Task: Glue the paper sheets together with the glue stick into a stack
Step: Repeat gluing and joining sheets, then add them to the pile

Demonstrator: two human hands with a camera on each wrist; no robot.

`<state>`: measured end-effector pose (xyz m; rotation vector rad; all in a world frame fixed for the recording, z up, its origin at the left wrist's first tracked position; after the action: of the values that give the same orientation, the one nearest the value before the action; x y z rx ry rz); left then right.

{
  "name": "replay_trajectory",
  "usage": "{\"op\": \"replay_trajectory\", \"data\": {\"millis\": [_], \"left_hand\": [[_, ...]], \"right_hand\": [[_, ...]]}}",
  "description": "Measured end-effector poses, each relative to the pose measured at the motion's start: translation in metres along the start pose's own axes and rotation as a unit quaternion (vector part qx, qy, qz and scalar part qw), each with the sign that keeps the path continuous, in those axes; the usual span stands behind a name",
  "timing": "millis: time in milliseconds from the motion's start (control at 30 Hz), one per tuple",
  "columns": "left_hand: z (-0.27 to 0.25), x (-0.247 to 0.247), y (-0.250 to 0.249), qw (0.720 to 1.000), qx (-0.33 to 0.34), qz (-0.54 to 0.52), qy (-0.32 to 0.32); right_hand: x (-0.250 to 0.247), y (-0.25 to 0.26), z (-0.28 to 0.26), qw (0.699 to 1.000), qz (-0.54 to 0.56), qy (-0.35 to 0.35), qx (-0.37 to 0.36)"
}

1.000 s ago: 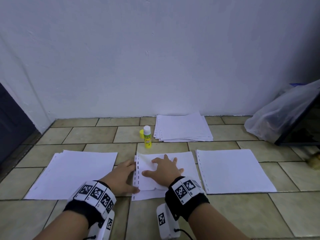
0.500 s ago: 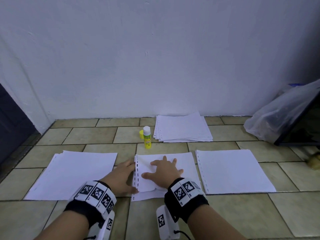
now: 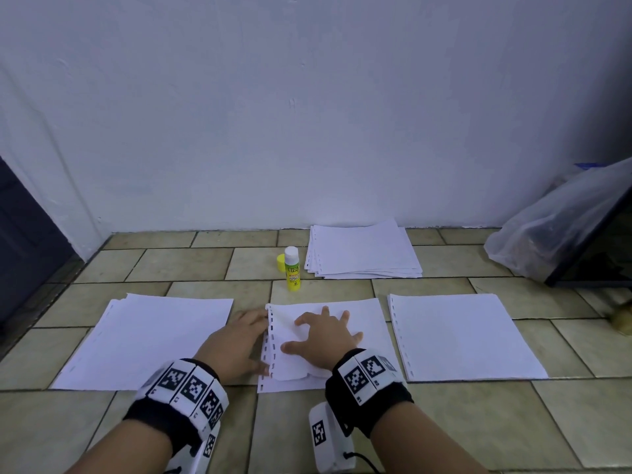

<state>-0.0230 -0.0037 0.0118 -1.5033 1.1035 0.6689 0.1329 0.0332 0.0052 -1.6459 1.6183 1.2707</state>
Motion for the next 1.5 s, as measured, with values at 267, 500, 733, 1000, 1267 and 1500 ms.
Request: {"op": "replay_trajectory", "data": {"millis": [267,500,733,1000,1267,1500], "left_hand": [[-0.005,-0.006,-0.002,0.998,-0.025,0.006,0.055],[-0.01,-0.006,0.005,0.999,-0.016,-0.007,0.032],[-0.01,-0.003,0.001,0.999,-0.032,0.034,0.018],[-0.012,-0.006,0.004,0.998,-0.05,0.004,0.031],[-0.011,-0.013,-0.008,0.998,-0.047,0.011,0.034],[-0.005,-0.007,-0.01,0.995,-0.058,0.056,0.061]], "right_hand": [[0.0,0.0,0.001,1.0,-0.004,-0.002,0.006],[-0.001,0.001,-0.002,1.0,0.003,0.008,0.006],[-0.001,0.001,-0.004,1.0,-0.001,0.012,0.007],[0.001,0.002,-0.003,1.0,-0.018,0.004,0.012],[0.003,0.004,-0.005,0.999,-0.04,0.006,0.009],[0.004,0.006,-0.007,0.999,-0.047,0.004,0.011]]}}
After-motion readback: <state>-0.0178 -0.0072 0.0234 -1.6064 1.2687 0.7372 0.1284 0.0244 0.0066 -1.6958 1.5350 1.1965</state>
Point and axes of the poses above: each hand's wrist, its own z-axis towards the middle knuckle, its own x-axis out of the palm, y = z × x, the point moved 4 cm from there along z, towards the middle knuckle, and after that the axes turned 11 degrees about -z, right-handed, at the moved point
